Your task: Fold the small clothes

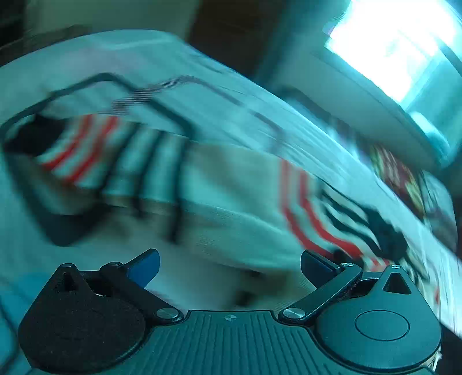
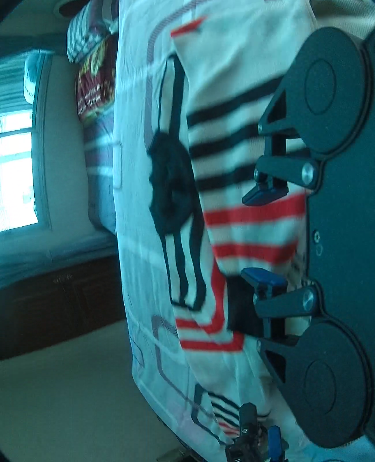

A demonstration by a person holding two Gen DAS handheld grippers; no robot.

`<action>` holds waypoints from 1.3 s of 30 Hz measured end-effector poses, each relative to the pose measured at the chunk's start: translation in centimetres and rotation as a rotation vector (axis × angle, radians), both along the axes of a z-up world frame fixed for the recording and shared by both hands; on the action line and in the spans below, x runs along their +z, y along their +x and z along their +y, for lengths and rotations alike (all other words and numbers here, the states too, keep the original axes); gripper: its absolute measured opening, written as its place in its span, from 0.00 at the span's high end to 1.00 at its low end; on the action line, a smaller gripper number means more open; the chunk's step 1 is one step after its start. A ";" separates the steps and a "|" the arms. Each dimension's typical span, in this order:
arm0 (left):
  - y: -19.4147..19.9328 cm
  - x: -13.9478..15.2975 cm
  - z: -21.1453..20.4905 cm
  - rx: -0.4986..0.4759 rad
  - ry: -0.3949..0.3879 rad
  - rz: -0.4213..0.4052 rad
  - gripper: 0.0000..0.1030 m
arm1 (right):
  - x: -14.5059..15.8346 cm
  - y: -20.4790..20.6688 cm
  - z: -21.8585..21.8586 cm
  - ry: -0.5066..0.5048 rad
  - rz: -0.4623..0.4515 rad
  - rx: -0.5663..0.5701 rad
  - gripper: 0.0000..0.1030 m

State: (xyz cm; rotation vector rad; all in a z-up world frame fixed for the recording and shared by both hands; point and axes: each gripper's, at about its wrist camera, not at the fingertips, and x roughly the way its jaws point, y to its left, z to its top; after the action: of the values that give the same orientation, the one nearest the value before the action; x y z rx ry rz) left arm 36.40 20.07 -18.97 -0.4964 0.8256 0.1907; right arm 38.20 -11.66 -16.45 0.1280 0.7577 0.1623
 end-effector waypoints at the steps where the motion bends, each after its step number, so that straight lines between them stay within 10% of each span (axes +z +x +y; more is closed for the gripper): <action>1: -0.5 -0.3 1.6 0.038 -0.007 0.004 0.00 | 0.0 0.1 0.9 -0.001 -0.001 0.015 0.55; 7: -2.4 -2.4 10.4 0.228 -0.130 -0.002 0.01 | -0.8 0.9 5.7 0.008 0.018 0.080 0.55; 11: -2.0 -4.4 14.8 0.306 -0.254 -0.011 0.36 | -1.3 1.4 8.1 0.003 0.033 0.102 0.55; 21: 1.7 -5.8 17.9 0.332 -0.319 -0.127 0.37 | -2.1 2.4 10.0 -0.030 0.036 0.081 0.54; 24: 2.4 -5.9 18.1 0.363 -0.325 -0.110 0.92 | -2.1 2.6 10.0 -0.045 0.026 0.064 0.54; 26: 2.5 -5.8 18.1 0.373 -0.327 -0.115 0.94 | -1.8 2.6 9.9 -0.053 0.012 0.054 0.54; 31: 3.2 -1.5 15.6 0.259 -0.187 -0.235 0.94 | -1.1 2.4 9.0 -0.112 -0.041 0.010 0.55; 39: 8.7 6.2 0.6 -0.234 -0.110 -0.380 0.95 | -2.9 2.5 3.9 -0.119 0.059 -0.093 0.55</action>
State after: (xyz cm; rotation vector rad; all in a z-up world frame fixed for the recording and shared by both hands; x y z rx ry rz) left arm 45.10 20.66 -12.82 -0.5142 0.5168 -0.1632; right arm 40.73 -7.78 -19.38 0.0551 0.8171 0.0246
